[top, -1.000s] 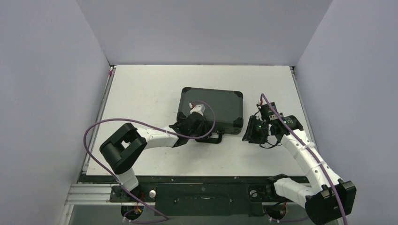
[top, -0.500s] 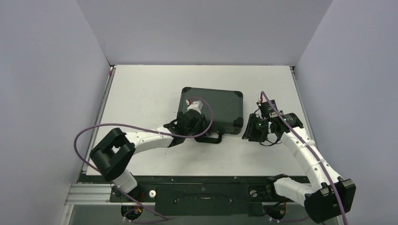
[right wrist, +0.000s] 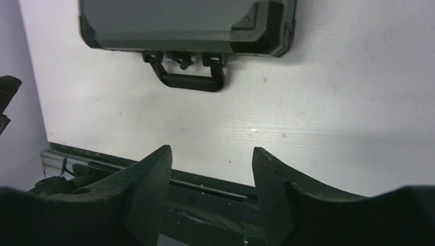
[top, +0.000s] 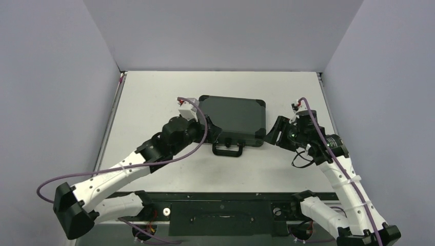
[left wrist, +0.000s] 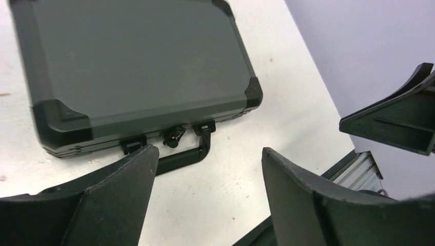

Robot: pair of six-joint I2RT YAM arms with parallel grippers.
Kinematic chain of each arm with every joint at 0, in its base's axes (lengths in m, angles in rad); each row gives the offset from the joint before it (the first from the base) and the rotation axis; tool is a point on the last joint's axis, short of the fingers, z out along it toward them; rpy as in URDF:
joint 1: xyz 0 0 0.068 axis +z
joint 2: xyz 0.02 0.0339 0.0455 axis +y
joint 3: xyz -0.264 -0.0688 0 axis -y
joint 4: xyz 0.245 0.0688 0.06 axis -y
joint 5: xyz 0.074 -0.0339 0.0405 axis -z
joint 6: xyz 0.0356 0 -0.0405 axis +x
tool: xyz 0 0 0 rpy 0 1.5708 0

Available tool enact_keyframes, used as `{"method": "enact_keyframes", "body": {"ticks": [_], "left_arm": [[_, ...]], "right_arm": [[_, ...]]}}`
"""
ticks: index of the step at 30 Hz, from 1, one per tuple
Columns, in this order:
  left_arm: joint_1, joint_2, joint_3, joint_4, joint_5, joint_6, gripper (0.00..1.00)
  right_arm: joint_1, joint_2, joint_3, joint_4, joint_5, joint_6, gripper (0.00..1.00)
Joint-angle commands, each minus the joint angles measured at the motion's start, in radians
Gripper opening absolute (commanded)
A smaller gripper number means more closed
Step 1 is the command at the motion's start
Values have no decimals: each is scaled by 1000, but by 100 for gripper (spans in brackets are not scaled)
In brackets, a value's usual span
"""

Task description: Pack up texas hold em set

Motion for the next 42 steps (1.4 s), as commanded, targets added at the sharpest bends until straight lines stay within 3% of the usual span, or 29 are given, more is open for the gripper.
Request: {"method": "enact_keyframes", "body": {"ticks": [1, 4, 9, 16, 18, 22, 31, 34, 42], "left_arm": [[12, -179, -43, -41, -94, 98, 76], [14, -277, -90, -70, -160, 148, 85], [16, -457, -124, -178, -282, 194, 90], [16, -714, -208, -277, -335, 207, 90], [16, -777, -229, -314, -345, 189, 100], [16, -887, -275, -386, -359, 153, 96], [15, -1125, -395, -429, -396, 79, 96], [14, -1162, -410, -430, -431, 72, 96], [6, -1157, -426, -420, -454, 81, 96]], "right_arm": [[0, -69, 58, 109, -6, 13, 58], [2, -90, 65, 134, -9, 14, 64], [7, -145, 63, 183, -3, 22, 68], [8, -236, 50, 239, 8, 23, 76], [9, -267, 35, 273, 18, 33, 76], [10, -351, 13, 333, 48, 45, 76], [9, -558, -73, 370, 270, 59, 78], [10, -633, -115, 381, 387, 92, 79], [9, -755, -109, 277, 478, 100, 80]]}}
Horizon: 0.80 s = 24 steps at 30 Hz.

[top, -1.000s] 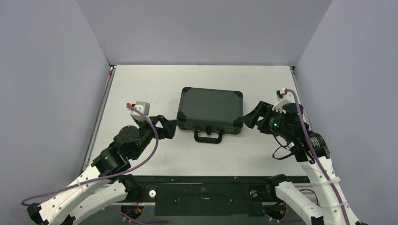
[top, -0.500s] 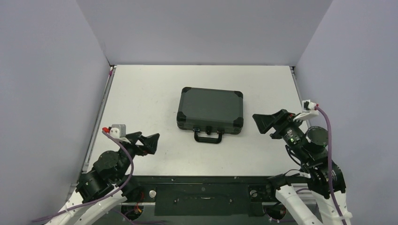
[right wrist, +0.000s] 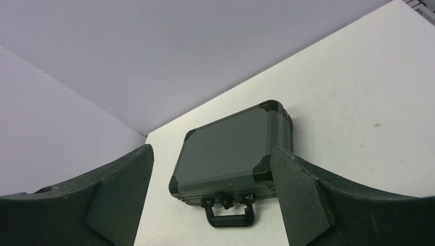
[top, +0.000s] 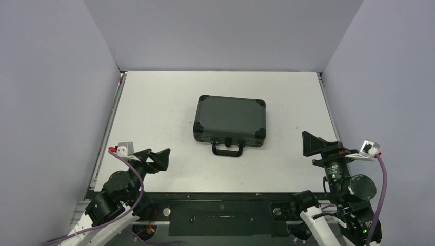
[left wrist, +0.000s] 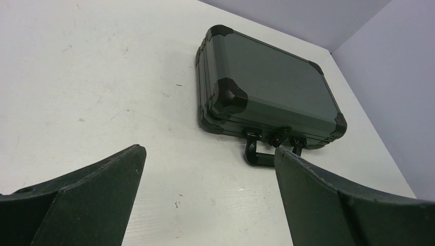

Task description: Pack up texas hold em set

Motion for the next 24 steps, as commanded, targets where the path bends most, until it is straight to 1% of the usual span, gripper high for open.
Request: {"method": "enact_keyframes", "body": {"ticks": [1, 4, 7, 12, 15, 19, 22, 24], "left_arm": [[-6, -37, -3, 20, -31, -7, 96], [-9, -30, 7, 10, -51, -4, 96], [-10, -13, 26, -20, -111, -39, 96], [-11, 34, 47, 1, -85, 24, 96], [-10, 64, 70, -21, -83, 62, 96], [-11, 82, 78, -36, -90, 69, 96], [-10, 78, 65, -8, -66, 103, 96], [-10, 84, 64, -6, -63, 105, 96]], "right_arm": [[8, -36, 23, -52, 92, 4, 80], [8, -54, 24, -87, 106, 8, 82], [7, -65, -5, -83, 125, 29, 84], [8, -60, -36, -50, 163, 95, 84], [7, -53, -46, -35, 172, 108, 84], [7, -24, -43, -47, 191, 118, 84], [7, 2, -30, -78, 259, 134, 84], [7, 13, -24, -77, 277, 137, 84]]}}
